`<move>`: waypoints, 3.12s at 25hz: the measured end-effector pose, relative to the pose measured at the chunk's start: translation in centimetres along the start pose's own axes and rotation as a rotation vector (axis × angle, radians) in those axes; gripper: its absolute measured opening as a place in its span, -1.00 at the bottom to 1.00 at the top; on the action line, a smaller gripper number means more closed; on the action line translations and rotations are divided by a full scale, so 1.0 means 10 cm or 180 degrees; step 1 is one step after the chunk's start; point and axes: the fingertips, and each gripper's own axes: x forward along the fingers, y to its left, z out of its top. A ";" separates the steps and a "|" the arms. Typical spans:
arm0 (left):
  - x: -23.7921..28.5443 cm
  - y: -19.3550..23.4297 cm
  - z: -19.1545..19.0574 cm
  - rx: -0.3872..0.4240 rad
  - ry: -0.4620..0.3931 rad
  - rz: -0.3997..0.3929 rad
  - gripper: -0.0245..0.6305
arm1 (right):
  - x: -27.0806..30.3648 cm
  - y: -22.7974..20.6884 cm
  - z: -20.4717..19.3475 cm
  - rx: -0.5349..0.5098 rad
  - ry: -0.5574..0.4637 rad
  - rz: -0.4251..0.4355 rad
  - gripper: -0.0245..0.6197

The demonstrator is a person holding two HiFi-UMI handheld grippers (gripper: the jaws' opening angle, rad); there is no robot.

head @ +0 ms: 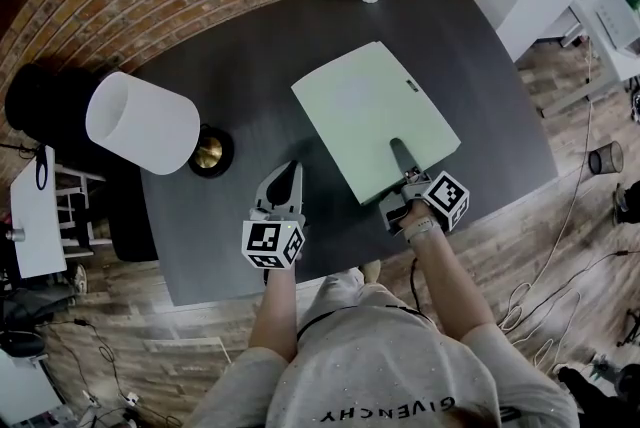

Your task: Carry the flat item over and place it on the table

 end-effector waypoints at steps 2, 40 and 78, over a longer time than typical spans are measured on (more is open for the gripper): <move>0.00 0.00 0.00 -0.0003 0.0002 0.0004 -0.92 | 0.00 -0.02 0.01 0.0052 -0.0013 -0.0033 -0.01; 0.07 -0.03 0.12 -0.0007 -0.0062 -0.0001 -0.92 | -0.28 -0.43 0.28 -0.0444 -0.0070 -0.1524 0.54; 0.09 -0.38 0.37 0.0142 -0.0183 -0.0193 -0.92 | -0.56 0.45 0.57 -0.2402 -0.0045 -0.0903 -0.93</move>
